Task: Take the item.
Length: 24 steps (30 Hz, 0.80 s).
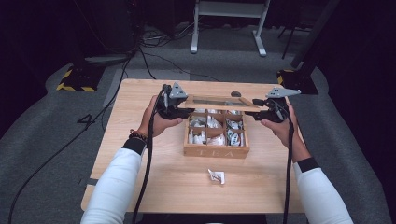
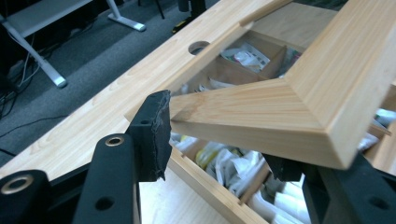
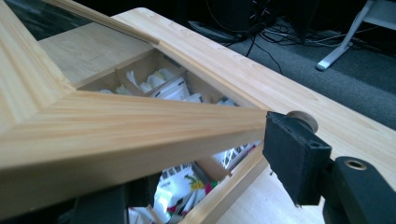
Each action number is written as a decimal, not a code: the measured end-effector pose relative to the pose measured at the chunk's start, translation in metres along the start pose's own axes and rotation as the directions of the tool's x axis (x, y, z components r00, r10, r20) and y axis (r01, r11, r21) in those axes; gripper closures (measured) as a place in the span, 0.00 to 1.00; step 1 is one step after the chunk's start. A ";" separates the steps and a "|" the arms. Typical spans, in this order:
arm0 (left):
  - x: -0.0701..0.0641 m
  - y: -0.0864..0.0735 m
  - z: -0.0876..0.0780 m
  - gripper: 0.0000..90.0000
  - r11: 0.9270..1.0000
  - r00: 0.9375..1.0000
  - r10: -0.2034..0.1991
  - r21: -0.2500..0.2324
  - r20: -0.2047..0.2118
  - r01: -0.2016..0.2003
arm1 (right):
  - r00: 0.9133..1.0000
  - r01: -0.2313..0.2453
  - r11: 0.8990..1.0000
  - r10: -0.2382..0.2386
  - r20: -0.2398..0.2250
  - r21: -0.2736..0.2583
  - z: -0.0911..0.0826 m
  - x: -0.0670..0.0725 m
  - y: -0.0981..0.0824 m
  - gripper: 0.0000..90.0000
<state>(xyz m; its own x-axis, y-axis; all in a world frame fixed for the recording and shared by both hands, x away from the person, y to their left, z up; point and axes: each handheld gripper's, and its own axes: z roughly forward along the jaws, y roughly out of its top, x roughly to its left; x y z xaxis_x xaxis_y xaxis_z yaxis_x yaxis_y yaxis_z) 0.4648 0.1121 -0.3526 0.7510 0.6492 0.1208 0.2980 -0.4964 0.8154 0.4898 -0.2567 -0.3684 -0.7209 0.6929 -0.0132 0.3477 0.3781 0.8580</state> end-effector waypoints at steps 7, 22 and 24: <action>-0.007 -0.012 -0.001 0.45 1.000 1.000 -0.006 0.030 -0.010 0.006 | 1.000 0.019 1.000 -0.019 0.000 0.021 -0.005 0.007 -0.013 0.43; -0.021 -0.026 -0.001 0.45 0.998 0.999 0.036 0.052 0.004 -0.036 | 0.996 0.084 0.996 -0.083 -0.019 0.040 -0.016 0.024 -0.026 0.42; -0.022 -0.027 -0.001 0.45 0.998 0.999 0.041 0.052 0.002 -0.041 | 0.996 0.092 0.995 -0.091 -0.024 0.041 -0.017 0.025 -0.027 0.42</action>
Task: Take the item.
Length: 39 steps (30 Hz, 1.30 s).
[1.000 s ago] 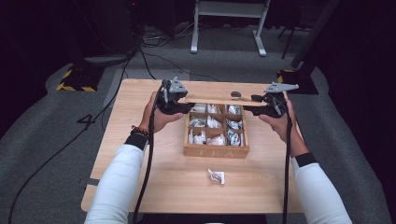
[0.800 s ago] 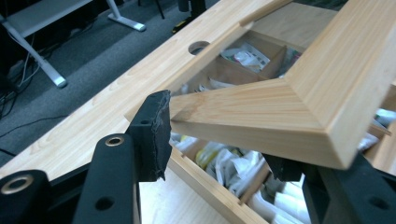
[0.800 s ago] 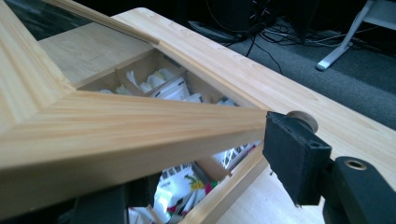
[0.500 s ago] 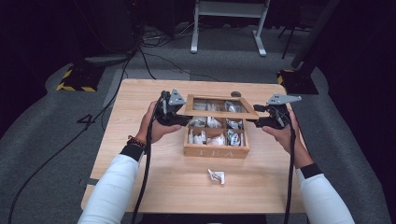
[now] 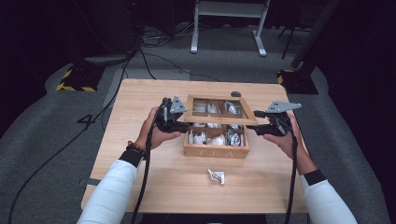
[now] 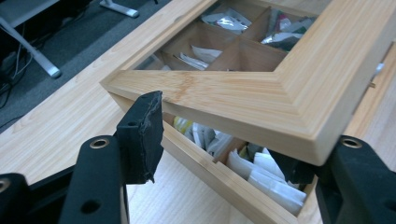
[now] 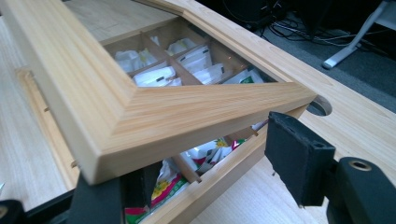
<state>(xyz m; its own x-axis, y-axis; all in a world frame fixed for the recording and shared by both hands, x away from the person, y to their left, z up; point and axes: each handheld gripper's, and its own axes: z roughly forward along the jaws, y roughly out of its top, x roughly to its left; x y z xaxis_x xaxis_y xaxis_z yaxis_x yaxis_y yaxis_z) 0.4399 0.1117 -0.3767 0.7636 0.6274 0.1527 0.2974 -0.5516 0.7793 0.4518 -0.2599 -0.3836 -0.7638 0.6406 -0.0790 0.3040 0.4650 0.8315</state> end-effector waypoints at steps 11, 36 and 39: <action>-0.008 -0.012 0.001 0.42 1.000 1.000 0.007 0.014 0.013 -0.007 | 0.999 0.018 1.000 -0.017 -0.027 0.023 -0.001 0.009 -0.010 0.41; -0.020 -0.030 0.003 0.36 0.996 0.996 0.030 0.078 0.078 -0.036 | 0.996 0.028 0.997 -0.022 -0.086 0.071 -0.001 0.026 -0.026 0.28; -0.021 -0.033 0.004 0.36 0.996 0.996 0.030 0.082 0.085 -0.038 | 0.996 0.028 0.997 -0.021 -0.089 0.074 -0.001 0.028 -0.028 0.28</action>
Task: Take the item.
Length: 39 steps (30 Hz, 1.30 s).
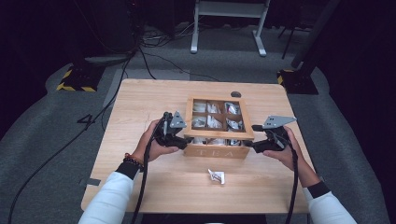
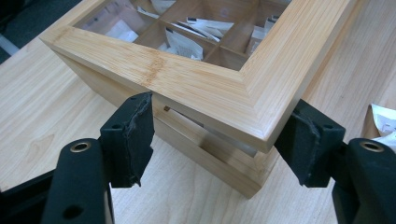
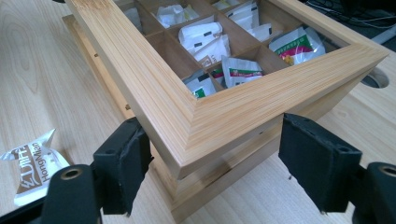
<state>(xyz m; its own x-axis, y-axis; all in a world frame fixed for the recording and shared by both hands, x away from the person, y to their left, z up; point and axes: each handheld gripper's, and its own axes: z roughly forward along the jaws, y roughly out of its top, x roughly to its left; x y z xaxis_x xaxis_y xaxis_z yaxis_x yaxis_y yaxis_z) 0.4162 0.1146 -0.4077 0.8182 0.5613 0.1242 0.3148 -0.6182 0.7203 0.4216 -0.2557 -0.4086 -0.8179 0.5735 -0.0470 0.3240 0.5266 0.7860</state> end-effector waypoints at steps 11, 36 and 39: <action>-0.003 -0.008 0.003 0.35 1.000 0.999 -0.027 -0.002 0.031 0.027 | 1.000 -0.004 1.000 0.004 -0.004 0.017 0.000 0.005 -0.008 0.32; -0.011 -0.023 0.014 0.36 0.999 0.999 -0.020 0.044 0.046 0.018 | 0.998 -0.054 0.999 0.053 -0.042 -0.002 0.004 0.006 -0.020 0.42; -0.012 -0.026 0.013 0.35 0.999 0.999 -0.016 0.048 0.035 0.014 | 0.998 -0.050 0.999 0.050 -0.039 0.004 0.004 0.007 -0.020 0.42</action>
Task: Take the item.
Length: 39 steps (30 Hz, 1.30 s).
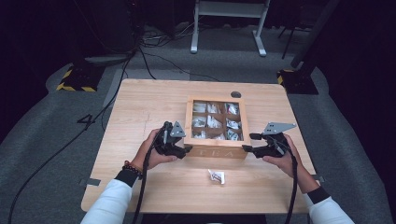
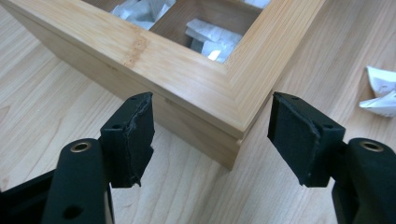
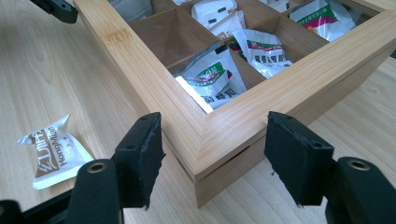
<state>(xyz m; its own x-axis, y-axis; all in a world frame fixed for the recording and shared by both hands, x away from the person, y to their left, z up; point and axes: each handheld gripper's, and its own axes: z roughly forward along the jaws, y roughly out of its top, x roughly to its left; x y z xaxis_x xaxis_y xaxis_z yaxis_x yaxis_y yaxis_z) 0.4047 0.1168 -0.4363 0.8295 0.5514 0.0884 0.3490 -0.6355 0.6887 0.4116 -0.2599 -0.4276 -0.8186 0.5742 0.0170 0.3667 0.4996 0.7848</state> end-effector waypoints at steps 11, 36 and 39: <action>-0.005 0.000 -0.014 0.26 1.000 0.999 0.008 -0.011 -0.053 -0.008 | 0.999 0.050 0.999 -0.050 0.021 0.007 -0.005 0.006 0.003 0.39; -0.011 -0.024 -0.045 0.22 0.999 0.985 0.052 0.001 -0.163 -0.052 | 0.984 0.139 0.990 -0.141 0.109 0.031 -0.033 0.012 -0.002 0.33; -0.011 -0.029 -0.048 0.22 0.999 0.983 0.050 0.007 -0.178 -0.049 | 0.982 0.142 0.989 -0.145 0.119 0.037 -0.035 0.012 -0.005 0.33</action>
<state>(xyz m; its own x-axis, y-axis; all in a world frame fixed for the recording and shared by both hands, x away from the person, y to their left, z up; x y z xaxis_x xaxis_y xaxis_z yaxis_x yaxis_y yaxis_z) 0.3643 0.1557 -0.4226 0.7551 0.6065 0.2491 0.3111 -0.6659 0.6781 0.3849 -0.2785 -0.4091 -0.8047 0.5686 -0.1709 0.2633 0.5998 0.7556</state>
